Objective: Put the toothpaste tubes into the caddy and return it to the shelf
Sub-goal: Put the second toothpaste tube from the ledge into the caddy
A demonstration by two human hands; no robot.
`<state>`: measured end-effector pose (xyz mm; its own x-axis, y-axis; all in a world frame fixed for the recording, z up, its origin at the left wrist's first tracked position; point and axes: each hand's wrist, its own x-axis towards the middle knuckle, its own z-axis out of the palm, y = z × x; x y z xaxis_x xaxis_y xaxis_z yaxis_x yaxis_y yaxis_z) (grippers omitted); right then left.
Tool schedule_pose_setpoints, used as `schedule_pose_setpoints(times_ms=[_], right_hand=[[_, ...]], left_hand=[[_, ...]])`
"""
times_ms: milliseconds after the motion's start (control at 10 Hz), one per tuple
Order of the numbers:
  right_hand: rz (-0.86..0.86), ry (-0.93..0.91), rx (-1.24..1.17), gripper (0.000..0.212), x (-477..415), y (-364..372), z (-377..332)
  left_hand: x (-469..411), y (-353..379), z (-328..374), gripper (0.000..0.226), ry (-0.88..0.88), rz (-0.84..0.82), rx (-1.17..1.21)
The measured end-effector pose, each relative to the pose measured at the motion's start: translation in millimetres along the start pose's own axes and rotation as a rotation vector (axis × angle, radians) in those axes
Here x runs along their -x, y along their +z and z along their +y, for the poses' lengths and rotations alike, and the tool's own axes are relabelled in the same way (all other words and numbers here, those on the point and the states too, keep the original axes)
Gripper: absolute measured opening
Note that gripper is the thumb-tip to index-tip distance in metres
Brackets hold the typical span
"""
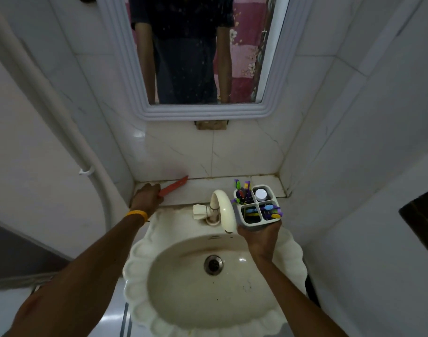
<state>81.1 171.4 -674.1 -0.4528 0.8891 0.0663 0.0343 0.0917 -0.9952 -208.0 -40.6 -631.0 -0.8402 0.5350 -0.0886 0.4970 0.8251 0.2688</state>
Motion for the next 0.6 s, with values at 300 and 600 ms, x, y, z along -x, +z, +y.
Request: schedule_pose_setpoints(times_ms=[300,600], right_hand=[[-0.009,0.061,0.018,0.113,-2.6,-2.6,1.5],[-0.073,0.042,0.108,0.085,-3.8,0.7,1.1]], left_hand=[[32.0,-81.4,63.3,0.020,0.169,0.346,0.251],[80.6,-157.0,164.3,0.021,0.729,0.262,0.350]])
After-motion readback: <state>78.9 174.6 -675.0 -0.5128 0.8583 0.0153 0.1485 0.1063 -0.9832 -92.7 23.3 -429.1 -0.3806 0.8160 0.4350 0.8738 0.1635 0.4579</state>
